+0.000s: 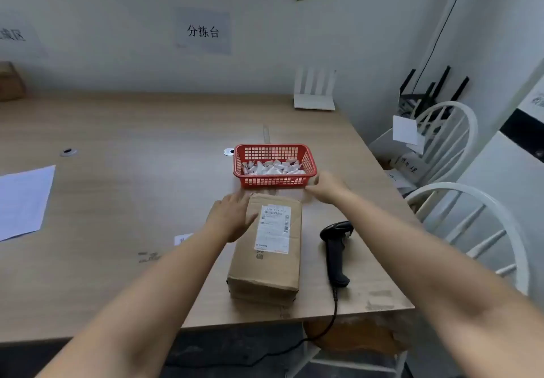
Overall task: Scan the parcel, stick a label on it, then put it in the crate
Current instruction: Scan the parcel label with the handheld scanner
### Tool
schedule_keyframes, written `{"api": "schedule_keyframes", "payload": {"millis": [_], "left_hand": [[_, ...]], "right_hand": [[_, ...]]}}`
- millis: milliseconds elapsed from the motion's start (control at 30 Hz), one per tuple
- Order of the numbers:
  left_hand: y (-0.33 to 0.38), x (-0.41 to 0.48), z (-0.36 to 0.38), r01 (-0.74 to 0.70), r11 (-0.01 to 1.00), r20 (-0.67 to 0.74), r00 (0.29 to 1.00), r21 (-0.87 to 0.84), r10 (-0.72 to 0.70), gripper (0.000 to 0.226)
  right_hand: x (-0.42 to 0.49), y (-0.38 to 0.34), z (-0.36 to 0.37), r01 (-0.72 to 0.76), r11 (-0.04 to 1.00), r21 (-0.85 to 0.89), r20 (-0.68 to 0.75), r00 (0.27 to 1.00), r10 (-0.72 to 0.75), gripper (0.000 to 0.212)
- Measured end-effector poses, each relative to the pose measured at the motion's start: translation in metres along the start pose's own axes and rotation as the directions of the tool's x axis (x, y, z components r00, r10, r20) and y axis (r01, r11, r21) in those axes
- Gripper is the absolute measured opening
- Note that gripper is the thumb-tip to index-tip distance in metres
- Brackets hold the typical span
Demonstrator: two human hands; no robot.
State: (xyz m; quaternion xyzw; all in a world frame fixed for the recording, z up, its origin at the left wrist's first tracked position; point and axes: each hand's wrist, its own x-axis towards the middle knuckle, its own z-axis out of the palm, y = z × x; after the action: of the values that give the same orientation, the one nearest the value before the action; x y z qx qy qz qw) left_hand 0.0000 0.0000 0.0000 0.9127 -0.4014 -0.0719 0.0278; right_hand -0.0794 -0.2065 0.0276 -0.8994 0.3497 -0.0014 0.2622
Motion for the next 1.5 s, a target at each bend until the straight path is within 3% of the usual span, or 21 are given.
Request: {"api": "schedule_keyframes", "payload": {"millis": [100,167,300,433,633,767,900,1033,1133,1300,1367,1500], "left_hand": [[0.002,0.001,0.02,0.035,0.999,0.085,0.996,-0.003,-0.034,0.06],[0.004,0.0,0.034,0.058,0.997,0.124,0.991,-0.041,-0.053,0.061],[0.007,-0.001,0.05,0.069,0.982,0.202,0.979,-0.175,-0.033,0.073],[0.007,-0.005,0.065,0.069,0.973,0.281,0.96,-0.22,-0.005,0.092],[0.008,-0.006,0.072,0.084,0.951,0.252,0.968,-0.297,-0.007,0.11],[0.006,-0.006,0.079,0.139,0.907,0.257,0.966,-0.397,-0.036,0.121],[0.007,-0.012,0.08,0.216,0.768,0.214,0.971,-0.603,-0.106,0.124],[-0.003,-0.015,0.085,0.376,0.491,0.3,0.926,-0.786,-0.229,0.122],[-0.007,-0.019,0.089,0.418,0.348,0.38,0.908,-0.839,-0.175,0.121],[-0.011,-0.021,0.094,0.519,0.018,0.517,0.853,-0.854,-0.073,0.107],[-0.011,-0.023,0.095,0.513,0.005,0.513,0.858,-0.858,-0.042,0.105],[-0.012,-0.031,0.094,0.484,0.036,0.485,0.875,-0.874,0.004,0.128]], "right_hand": [[-0.011,0.032,0.028,-0.181,0.966,-0.187,0.031,0.981,0.19,0.013],[-0.02,0.056,0.052,-0.274,0.934,-0.228,0.04,0.956,0.29,0.027],[-0.035,0.087,0.087,-0.458,0.889,-0.015,0.061,0.887,0.458,0.056],[-0.045,0.101,0.108,-0.464,0.883,0.075,0.015,0.885,0.464,0.071],[-0.046,0.104,0.117,-0.456,0.874,0.169,-0.016,0.885,0.465,0.059],[-0.048,0.098,0.115,-0.48,0.817,0.32,0.029,0.867,0.498,0.083],[-0.053,0.08,0.115,-0.41,0.727,0.55,0.053,0.887,0.459,0.08],[-0.065,0.058,0.116,-0.31,0.623,0.719,0.066,0.922,0.383,0.044],[-0.072,0.046,0.119,-0.262,0.626,0.734,0.038,0.937,0.347,0.035],[-0.076,0.038,0.118,-0.227,0.685,0.692,-0.006,0.947,0.32,0.034],[-0.076,0.038,0.118,-0.214,0.706,0.676,-0.007,0.955,0.297,0.034],[-0.076,0.039,0.116,-0.194,0.735,0.649,-0.028,0.96,0.278,0.035]]}}
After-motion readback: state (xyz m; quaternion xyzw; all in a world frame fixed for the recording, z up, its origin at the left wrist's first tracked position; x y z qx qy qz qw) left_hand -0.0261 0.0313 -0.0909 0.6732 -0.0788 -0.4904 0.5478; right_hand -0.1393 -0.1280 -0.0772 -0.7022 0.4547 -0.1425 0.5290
